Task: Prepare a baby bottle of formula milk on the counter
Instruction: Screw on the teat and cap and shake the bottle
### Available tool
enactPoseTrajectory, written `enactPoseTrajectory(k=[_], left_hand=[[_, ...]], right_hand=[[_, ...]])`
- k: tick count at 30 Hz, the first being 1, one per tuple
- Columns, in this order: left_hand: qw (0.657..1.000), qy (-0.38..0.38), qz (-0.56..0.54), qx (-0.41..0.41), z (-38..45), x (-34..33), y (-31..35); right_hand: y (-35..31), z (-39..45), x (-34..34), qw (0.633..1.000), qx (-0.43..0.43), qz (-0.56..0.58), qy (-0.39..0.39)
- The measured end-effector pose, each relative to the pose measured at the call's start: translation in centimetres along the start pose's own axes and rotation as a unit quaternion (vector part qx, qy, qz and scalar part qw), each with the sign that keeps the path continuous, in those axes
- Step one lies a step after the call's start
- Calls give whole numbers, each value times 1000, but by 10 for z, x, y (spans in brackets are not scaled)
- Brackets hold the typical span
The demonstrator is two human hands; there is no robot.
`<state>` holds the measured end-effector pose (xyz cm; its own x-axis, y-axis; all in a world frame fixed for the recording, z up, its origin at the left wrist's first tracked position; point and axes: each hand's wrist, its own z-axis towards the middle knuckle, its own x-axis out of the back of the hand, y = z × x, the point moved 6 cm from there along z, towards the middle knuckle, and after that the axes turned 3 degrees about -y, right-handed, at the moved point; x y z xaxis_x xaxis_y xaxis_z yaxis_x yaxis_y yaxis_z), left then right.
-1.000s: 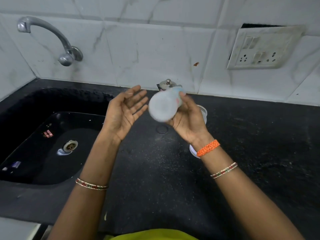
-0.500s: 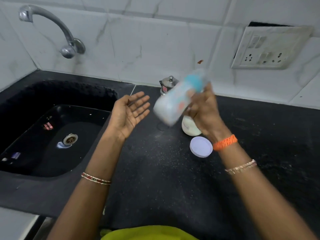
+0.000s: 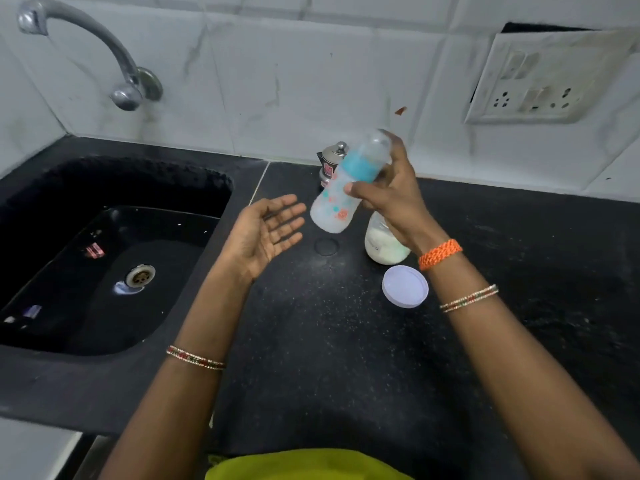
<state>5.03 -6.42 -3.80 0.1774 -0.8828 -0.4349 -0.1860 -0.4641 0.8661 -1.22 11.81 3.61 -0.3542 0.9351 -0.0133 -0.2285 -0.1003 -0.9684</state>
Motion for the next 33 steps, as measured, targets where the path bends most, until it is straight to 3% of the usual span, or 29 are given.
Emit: enactPoseTrajectory(k=[2,9,18,22,27,30,33], left_hand=[[1000,1,18,11,3,1,-6],[998,40,15,45,7,14,-22],[989,117,-17,92,4,51,-43],[986,130,-28,98,5,56,-48],[990,107,-23,95,6,43,-55],[992,6,20,127,8,14,-69],[985,-67,66,141,10,-19,-85]], right_hand=[[11,9,-3,996,-15,-89,-26],[53,30,-28,979,-56,-174,-87],[88,35,-54,959,-53,-237,-148],[86,34,-55,964,-66,-210,-152],[42,32,-27,986,-7,-156,-65],[17,11,12,987,58,-146,19],[22,-23,55,975,57,-177,120]])
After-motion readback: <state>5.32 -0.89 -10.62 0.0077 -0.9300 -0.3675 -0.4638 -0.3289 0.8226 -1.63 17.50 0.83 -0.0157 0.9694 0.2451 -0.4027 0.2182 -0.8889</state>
